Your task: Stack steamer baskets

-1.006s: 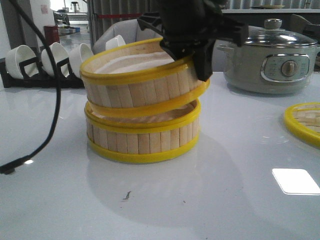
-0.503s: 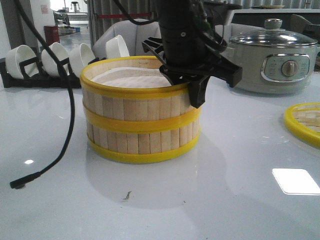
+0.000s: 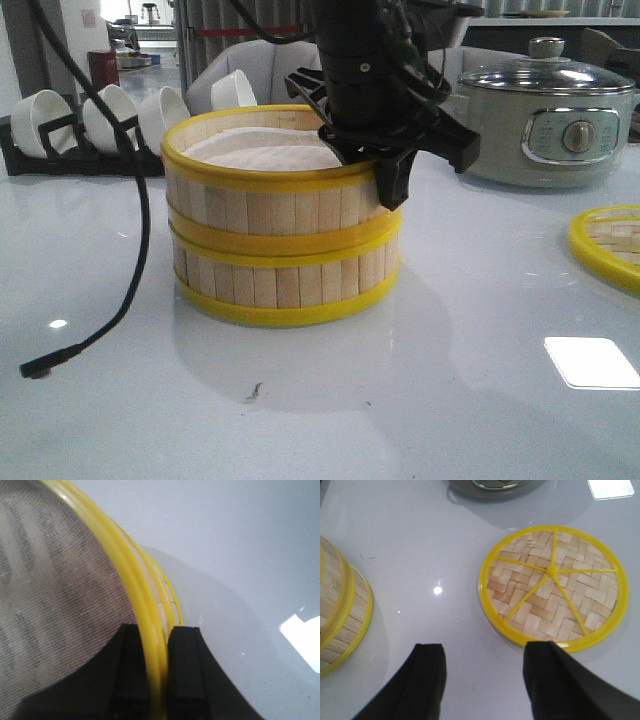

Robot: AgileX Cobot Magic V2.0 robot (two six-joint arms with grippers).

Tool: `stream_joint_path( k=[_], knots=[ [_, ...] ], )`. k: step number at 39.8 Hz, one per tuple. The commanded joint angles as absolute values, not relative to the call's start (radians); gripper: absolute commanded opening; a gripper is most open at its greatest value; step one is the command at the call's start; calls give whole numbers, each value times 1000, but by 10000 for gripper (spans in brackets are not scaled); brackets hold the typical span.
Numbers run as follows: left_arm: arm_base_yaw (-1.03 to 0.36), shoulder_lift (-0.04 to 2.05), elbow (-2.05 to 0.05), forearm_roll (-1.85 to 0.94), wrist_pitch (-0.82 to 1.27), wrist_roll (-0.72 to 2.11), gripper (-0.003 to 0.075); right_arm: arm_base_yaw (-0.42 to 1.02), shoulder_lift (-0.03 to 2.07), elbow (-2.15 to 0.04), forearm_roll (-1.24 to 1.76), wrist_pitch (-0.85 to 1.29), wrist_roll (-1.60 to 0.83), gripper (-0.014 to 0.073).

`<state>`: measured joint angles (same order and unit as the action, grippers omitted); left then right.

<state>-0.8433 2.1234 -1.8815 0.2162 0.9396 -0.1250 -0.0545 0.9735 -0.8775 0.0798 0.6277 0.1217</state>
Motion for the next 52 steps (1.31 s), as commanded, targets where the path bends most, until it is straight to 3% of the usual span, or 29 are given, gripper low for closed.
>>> stream_joint_path(
  k=[1,20,24,33,52],
  knots=[
    [-820,2061,-1920,264,888,-124,87,-60,965,-916,77,561,116,466],
    [-798,2061,-1920,203,886,-124,92,-60,965,-916,77,561,116,466],
    [-798,2061,-1921,221,890,-119,160,-60,966,-916,77,561,116,466],
    [-792,2061,-1989,266,933,-119,447,-60,966,-916,77,561,116,466],
    [-792,2063,-2075,165,1012,-119,462,-60,989,-916,85,574,116,466]
  ],
)
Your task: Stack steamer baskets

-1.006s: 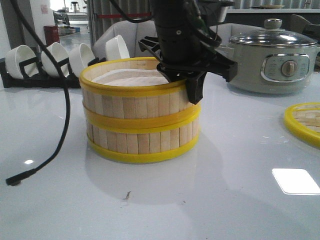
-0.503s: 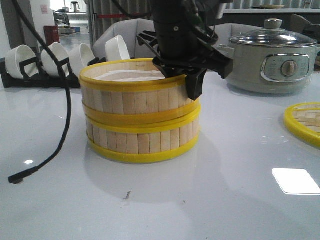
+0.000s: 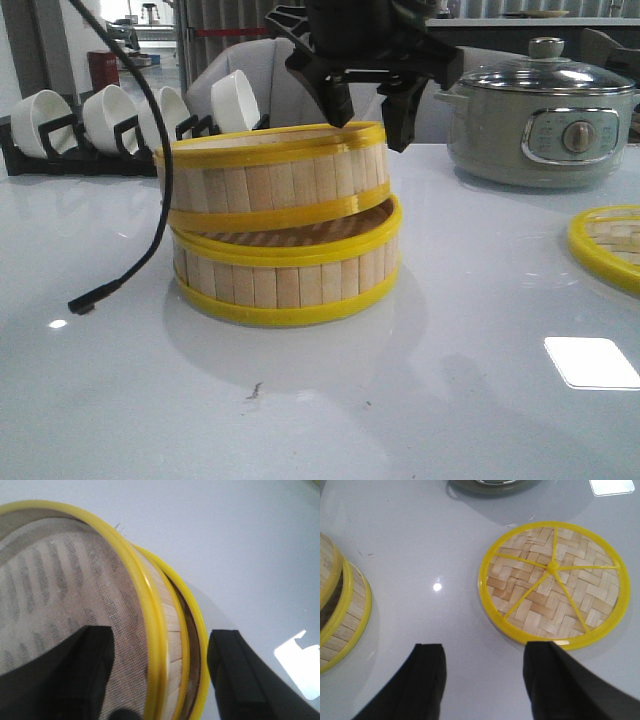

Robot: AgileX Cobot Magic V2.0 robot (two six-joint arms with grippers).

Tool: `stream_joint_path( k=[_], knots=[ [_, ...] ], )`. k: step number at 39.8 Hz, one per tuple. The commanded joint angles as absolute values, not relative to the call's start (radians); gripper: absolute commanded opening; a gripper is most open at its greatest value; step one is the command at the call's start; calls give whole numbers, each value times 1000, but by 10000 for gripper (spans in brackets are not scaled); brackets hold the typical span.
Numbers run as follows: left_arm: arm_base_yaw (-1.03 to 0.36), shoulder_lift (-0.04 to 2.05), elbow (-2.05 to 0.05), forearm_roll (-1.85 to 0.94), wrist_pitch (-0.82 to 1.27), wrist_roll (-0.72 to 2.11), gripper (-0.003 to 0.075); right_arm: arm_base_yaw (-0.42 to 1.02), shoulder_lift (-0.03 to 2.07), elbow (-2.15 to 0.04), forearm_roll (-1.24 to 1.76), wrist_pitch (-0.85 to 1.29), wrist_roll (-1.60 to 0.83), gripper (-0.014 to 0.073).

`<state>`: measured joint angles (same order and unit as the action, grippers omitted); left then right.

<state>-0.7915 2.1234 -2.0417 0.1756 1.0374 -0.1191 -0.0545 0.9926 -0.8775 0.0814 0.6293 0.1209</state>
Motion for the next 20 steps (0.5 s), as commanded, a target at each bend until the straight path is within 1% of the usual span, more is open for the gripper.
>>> stream_joint_path(
  k=[1,20],
  knots=[
    [-792,2065,-2075,160,1012,-119,461,-60,990,-916,86,574,116,466],
    [-795,2070,-2066,51,1050,-119,452,-60,993,-916,87,568,116,466]
  ],
)
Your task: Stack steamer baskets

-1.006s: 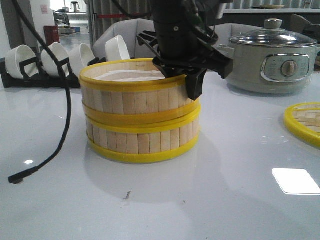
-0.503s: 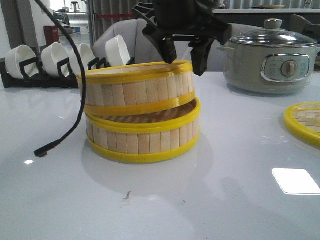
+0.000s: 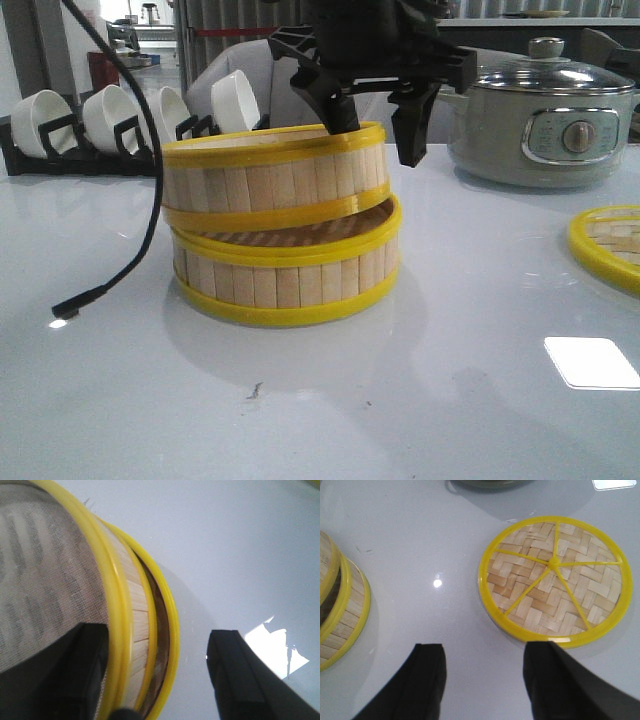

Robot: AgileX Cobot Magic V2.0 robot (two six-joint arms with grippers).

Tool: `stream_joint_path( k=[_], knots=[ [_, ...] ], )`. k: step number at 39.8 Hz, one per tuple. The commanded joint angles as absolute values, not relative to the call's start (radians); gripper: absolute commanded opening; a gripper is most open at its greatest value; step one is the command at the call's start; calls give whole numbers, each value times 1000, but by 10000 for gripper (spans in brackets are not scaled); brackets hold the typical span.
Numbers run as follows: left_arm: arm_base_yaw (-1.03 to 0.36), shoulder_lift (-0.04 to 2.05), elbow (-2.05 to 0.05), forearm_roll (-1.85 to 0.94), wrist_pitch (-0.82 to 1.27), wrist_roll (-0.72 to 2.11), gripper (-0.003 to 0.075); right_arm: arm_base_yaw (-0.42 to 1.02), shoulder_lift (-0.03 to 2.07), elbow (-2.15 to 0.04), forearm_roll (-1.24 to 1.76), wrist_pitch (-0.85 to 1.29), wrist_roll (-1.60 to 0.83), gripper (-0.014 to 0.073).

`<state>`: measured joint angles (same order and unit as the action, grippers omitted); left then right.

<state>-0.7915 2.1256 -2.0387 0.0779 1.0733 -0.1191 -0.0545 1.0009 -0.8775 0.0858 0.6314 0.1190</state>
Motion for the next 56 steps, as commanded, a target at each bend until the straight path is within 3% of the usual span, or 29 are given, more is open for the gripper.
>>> stream_joint_path(
  k=[1,18,46,56],
  knots=[
    [-798,2070,-2066,51,1050,-119,452,-60,993,-916,87,568,116,466],
    [-862,2070,-2066,57,1068,-119,451,-60,993,-916,87,568,116,466],
    [-862,2065,-2068,222,1052,-128,452,-60,993,-916,87,566,116,466],
    [-841,1971,-2068,248,1120,-126,451,-60,995,-916,87,563,116,466]
  ],
)
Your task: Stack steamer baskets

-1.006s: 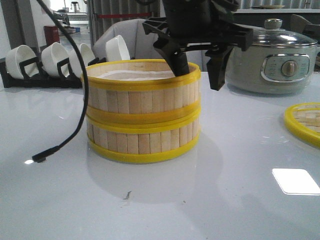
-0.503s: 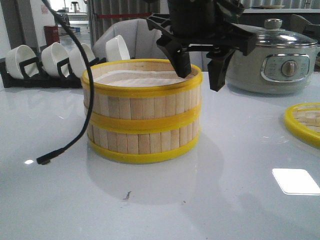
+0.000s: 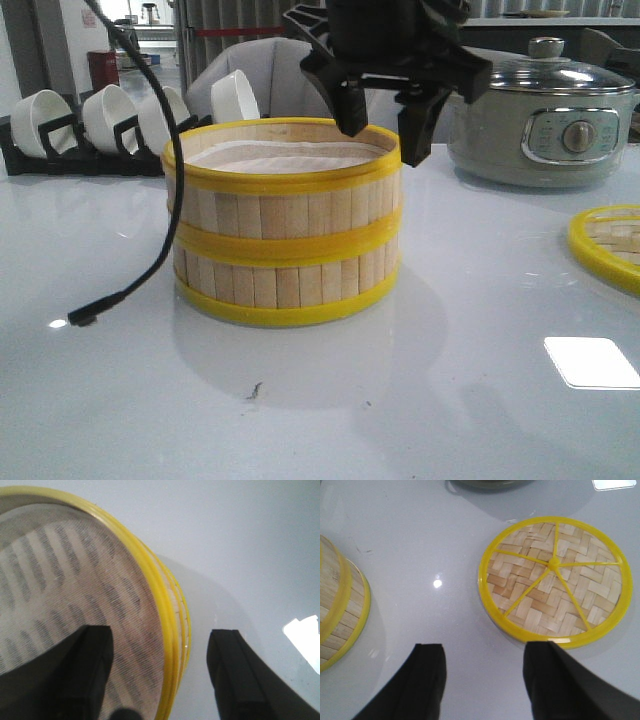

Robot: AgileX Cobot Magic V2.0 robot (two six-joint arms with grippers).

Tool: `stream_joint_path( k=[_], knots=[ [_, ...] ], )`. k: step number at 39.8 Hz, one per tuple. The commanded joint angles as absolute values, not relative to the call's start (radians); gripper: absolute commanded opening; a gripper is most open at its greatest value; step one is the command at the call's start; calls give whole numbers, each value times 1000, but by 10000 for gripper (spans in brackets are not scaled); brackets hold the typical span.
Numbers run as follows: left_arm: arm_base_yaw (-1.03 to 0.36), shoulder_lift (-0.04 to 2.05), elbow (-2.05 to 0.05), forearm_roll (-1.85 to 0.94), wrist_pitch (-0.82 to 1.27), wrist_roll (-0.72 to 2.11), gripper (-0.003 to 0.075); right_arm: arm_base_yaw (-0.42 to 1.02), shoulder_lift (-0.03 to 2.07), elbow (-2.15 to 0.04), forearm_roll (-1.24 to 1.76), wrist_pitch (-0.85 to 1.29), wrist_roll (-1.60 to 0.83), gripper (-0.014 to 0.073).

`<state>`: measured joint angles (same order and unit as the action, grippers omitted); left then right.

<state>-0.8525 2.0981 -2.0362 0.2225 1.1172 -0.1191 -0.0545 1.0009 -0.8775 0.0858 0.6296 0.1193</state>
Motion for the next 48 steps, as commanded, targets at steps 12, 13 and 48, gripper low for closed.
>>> stream_joint_path(
  k=[12,13,48],
  knots=[
    [-685,1691,-2068,323,1182,-120,390,-60,1023,-916,87,560,116,466],
    [-662,1662,-2068,336,1182,-120,379,-60,1025,-916,87,559,116,466],
    [-252,852,-1340,385,975,-296,360,-60,1025,-916,87,528,116,466]
  ],
)
